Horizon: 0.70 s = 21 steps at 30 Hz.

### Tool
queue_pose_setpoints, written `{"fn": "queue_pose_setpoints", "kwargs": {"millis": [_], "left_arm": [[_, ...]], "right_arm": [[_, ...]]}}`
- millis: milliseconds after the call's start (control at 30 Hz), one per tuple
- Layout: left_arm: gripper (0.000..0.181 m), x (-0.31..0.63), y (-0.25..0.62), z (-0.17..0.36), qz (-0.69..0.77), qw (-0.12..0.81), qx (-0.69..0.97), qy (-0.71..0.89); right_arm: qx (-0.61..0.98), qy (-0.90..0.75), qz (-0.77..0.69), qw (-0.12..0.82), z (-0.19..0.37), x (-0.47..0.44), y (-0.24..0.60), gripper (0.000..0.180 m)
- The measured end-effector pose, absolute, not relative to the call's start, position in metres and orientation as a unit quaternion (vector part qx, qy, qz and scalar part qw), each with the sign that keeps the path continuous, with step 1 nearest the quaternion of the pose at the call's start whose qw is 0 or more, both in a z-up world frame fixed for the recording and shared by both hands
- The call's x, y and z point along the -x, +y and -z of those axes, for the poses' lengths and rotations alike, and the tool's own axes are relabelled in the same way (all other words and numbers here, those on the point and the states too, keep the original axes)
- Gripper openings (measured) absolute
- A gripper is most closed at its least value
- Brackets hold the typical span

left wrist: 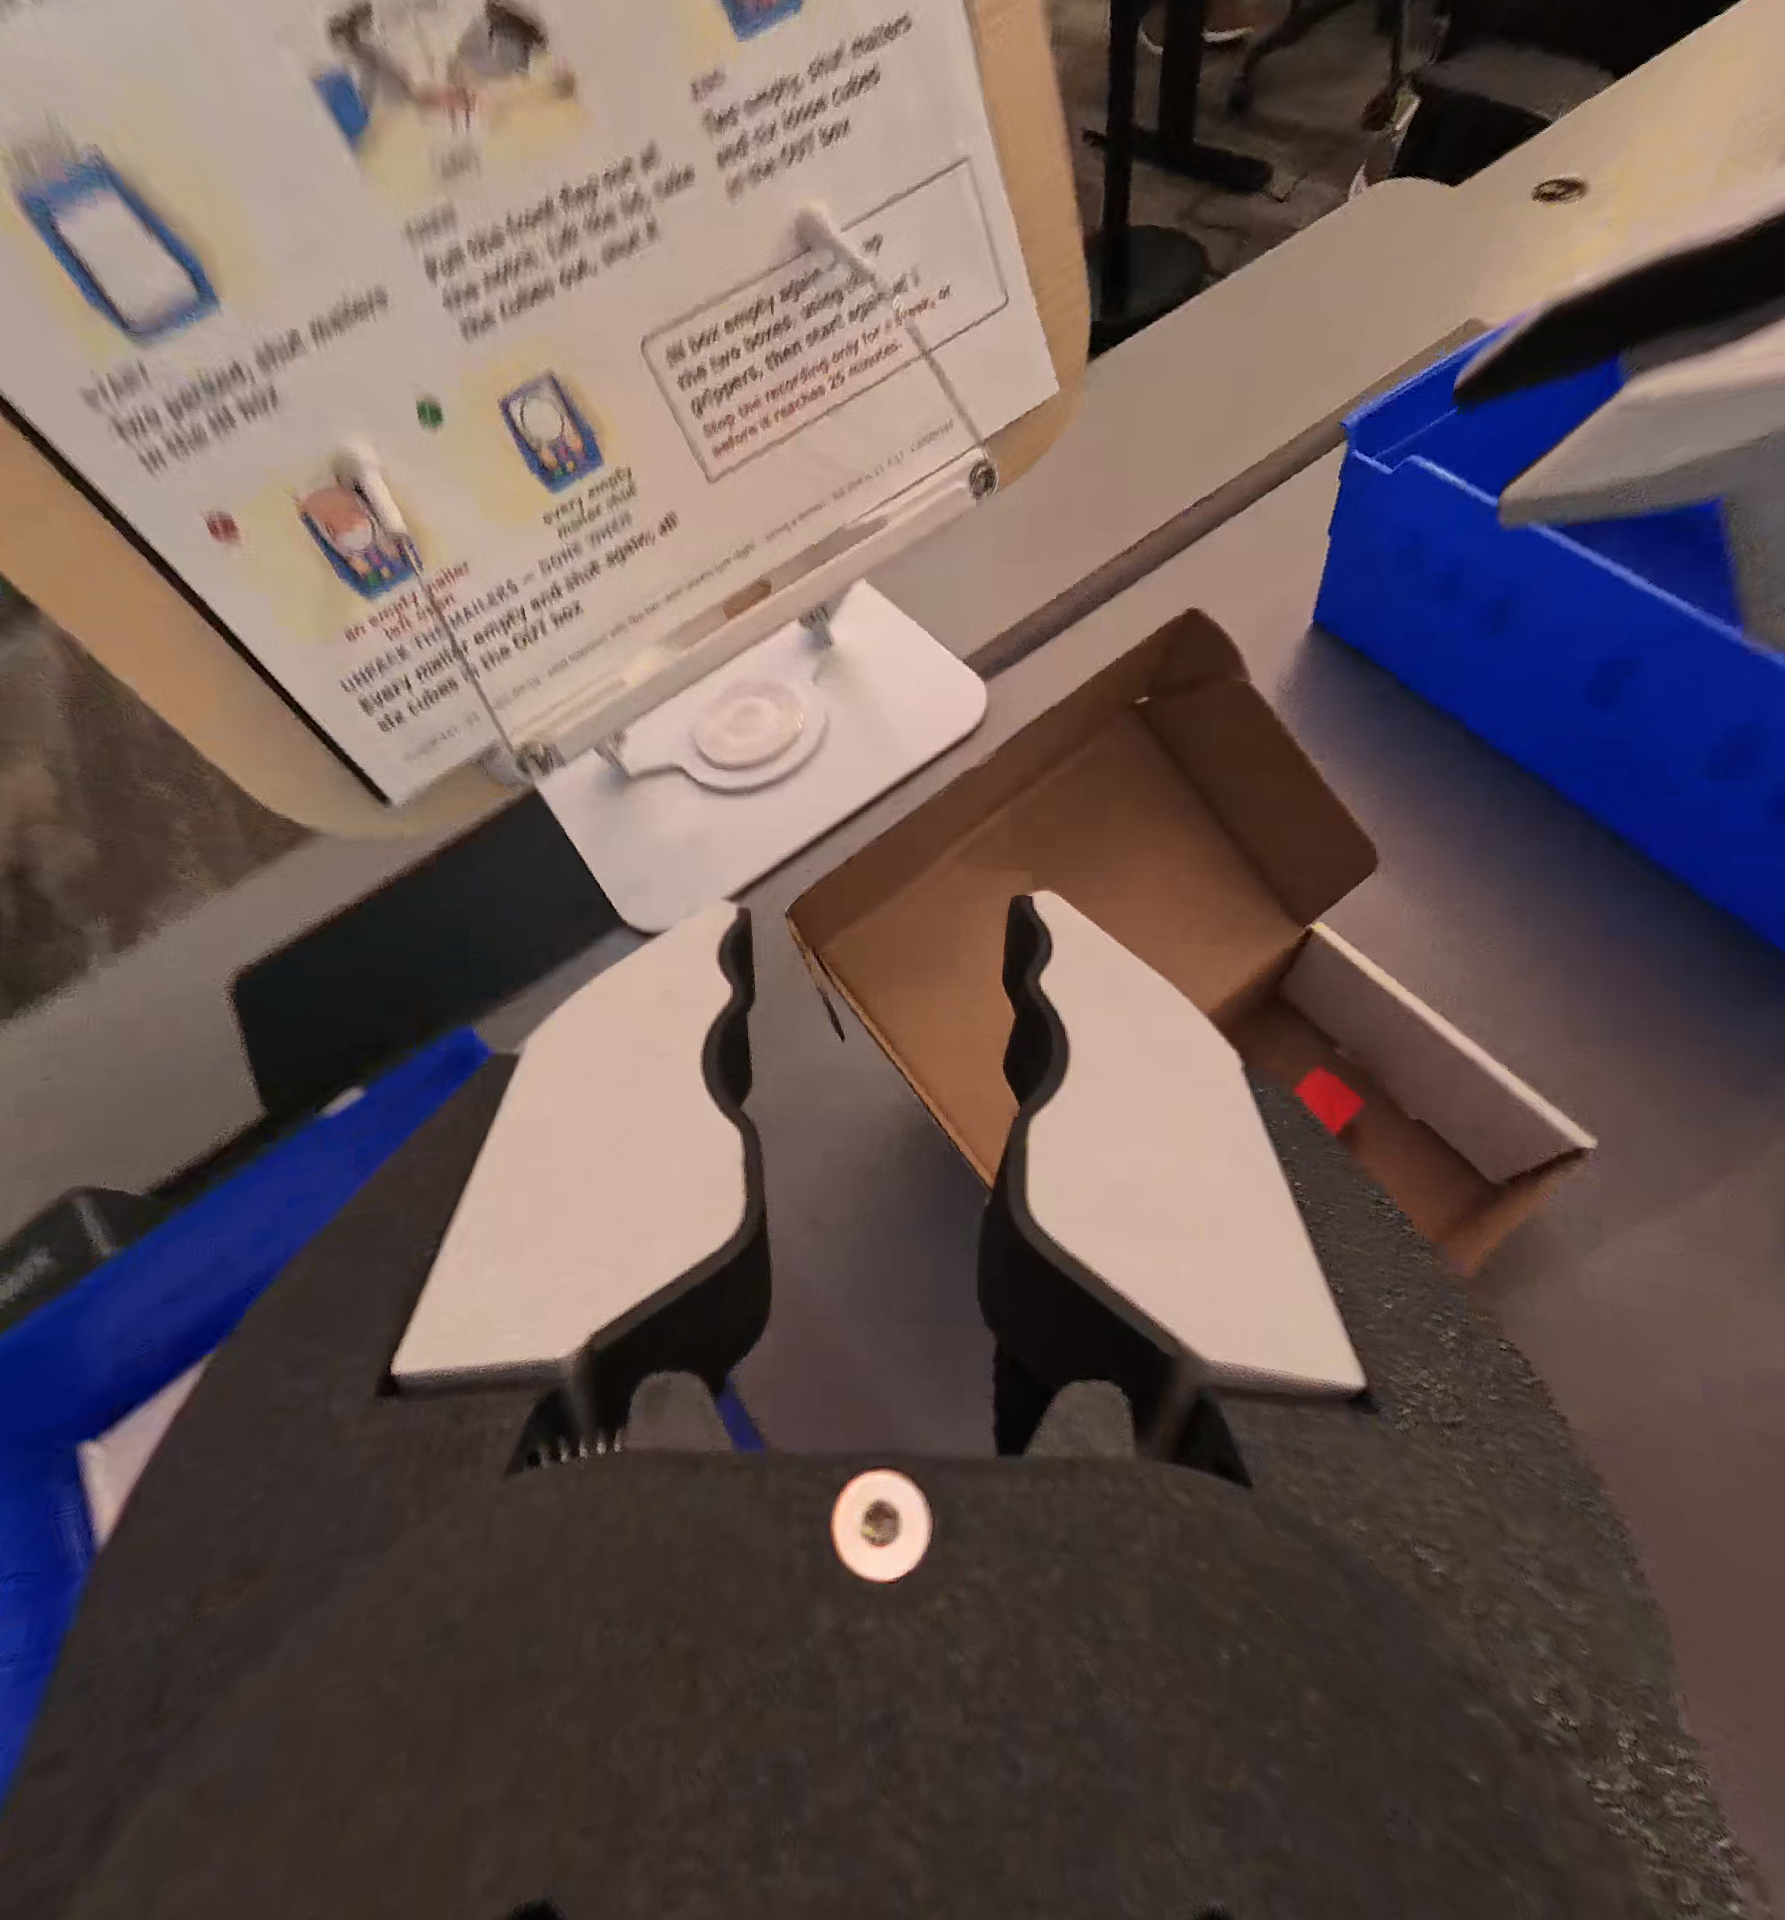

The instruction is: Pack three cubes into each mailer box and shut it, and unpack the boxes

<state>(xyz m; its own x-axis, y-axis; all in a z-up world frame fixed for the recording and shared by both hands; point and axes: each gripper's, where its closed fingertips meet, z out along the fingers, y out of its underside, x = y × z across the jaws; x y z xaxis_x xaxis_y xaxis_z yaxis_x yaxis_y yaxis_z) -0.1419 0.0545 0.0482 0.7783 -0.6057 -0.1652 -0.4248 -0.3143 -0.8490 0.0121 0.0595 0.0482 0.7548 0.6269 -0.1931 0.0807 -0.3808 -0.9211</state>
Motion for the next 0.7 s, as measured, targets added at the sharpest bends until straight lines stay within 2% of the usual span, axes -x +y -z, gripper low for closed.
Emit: {"fn": "queue_pose_setpoints", "kwargs": {"millis": [33, 167, 333, 433, 633, 700], "left_arm": [[0.047, 0.147, 0.058, -0.043, 0.107, 0.474, 0.819, 0.304], [0.048, 0.149, 0.061, -0.013, 0.176, 0.414, 0.85, 0.272], [0.05, 0.148, 0.064, 0.025, 0.17, 0.343, 0.884, 0.27], [0.043, 0.141, 0.065, 0.035, 0.182, 0.322, 0.892, 0.26], [0.036, 0.141, 0.062, 0.053, 0.177, 0.273, 0.912, 0.25], [0.029, 0.14, 0.059, 0.057, 0.184, 0.26, 0.914, 0.251]], "right_arm": [[0.795, -0.213, -0.268, 0.502, -0.038, -0.011, 0.065, 0.049], [0.83, -0.22, -0.22, 0.463, 0.003, -0.011, 0.079, 0.05], [0.83, -0.206, -0.233, 0.463, 0.008, -0.006, 0.084, 0.047], [0.846, -0.208, -0.232, 0.432, 0.02, -0.002, 0.081, 0.046], [0.871, -0.237, -0.185, 0.389, 0.037, 0.005, 0.07, 0.026], [0.875, -0.246, -0.17, 0.381, 0.04, 0.007, 0.067, 0.026]]}}
